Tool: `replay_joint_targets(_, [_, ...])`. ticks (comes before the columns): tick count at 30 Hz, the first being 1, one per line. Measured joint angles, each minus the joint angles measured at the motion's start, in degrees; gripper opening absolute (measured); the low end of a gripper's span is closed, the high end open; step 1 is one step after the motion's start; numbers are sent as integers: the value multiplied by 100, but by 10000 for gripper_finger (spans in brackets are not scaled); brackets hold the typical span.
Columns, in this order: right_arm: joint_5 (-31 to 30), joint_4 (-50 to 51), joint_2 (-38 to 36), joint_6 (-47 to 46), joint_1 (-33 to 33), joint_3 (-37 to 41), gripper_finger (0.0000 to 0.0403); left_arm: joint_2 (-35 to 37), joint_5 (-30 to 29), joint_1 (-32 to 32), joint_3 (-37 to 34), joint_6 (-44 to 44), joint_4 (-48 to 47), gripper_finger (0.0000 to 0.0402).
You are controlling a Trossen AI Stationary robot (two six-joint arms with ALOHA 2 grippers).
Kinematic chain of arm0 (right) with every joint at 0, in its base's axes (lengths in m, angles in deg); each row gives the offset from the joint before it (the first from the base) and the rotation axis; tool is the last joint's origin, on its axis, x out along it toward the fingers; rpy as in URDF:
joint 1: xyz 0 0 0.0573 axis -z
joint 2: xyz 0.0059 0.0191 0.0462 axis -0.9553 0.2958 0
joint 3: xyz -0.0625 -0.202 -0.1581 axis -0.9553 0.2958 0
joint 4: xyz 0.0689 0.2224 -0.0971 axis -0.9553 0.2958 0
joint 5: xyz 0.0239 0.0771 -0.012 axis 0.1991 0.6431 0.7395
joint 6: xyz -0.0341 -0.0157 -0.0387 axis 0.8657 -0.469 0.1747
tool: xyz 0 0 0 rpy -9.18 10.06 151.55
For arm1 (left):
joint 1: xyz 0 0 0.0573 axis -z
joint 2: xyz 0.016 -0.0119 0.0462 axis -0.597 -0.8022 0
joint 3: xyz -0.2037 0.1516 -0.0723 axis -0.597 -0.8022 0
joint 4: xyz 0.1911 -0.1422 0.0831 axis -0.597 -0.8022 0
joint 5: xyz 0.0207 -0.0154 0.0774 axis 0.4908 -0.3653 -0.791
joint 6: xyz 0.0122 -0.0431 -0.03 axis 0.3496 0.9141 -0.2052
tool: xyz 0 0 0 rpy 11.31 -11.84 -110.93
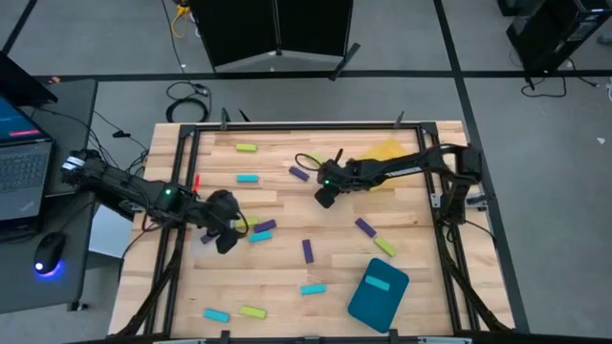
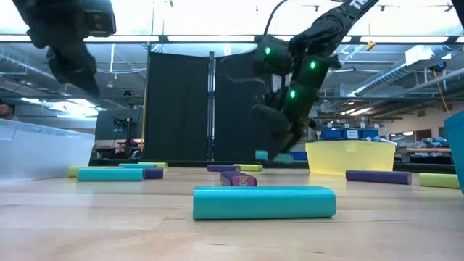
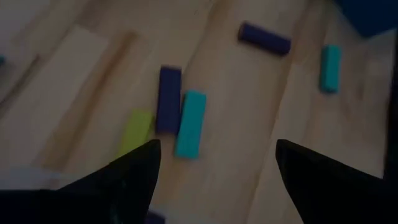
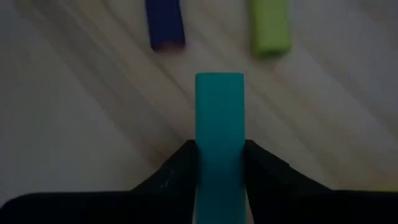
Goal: Sort blocks
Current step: Put the light blue block into the blue bin
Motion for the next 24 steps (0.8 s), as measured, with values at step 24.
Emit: replay_joint_targets(24, [804,2168,-2720,-413,-4050,-13,111,-333,434,-2840,2,-1582,658,307])
